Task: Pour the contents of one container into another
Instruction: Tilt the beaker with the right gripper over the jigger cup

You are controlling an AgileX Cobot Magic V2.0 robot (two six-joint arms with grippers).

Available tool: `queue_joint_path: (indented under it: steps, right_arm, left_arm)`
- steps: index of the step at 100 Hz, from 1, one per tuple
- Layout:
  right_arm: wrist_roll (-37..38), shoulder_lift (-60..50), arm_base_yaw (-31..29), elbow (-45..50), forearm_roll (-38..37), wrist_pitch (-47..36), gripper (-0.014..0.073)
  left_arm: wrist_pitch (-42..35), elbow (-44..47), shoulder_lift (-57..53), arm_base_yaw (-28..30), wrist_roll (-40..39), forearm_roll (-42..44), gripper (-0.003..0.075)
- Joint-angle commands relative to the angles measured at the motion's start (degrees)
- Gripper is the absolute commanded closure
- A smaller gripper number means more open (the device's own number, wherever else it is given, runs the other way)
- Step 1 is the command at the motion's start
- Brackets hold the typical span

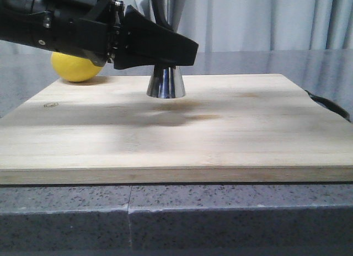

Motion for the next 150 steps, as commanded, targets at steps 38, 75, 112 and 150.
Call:
queue_joint_path:
  steps: [38,75,112,150]
  right_arm:
    - [-0.3,-1.2,0.0,-2.1,-3.4,-1.6,0.0379]
    - [-0.3,-1.2,0.1,-2.1,-5.6,-1.6,0.0379]
    - [-0.3,-1.2,0.1,-2.1,-7.4,-1.6,0.0379]
    - [-0.3,-1.2,0.1,-2.1,-9.5,-1.6,0.0379]
  left_arm:
    - [7.3,-1.6,-2.8,-0.5,-0.4,-4.1,0.0739]
    - [7.3,-1.6,-2.8,-0.5,-0.4,-4.1,0.0739]
    - [7.3,-1.6,-2.8,-0.5,-0.4,-4.1,0.0739]
    - [7.3,-1.6,-2.8,-0.5,-0.4,-4.1,0.0739]
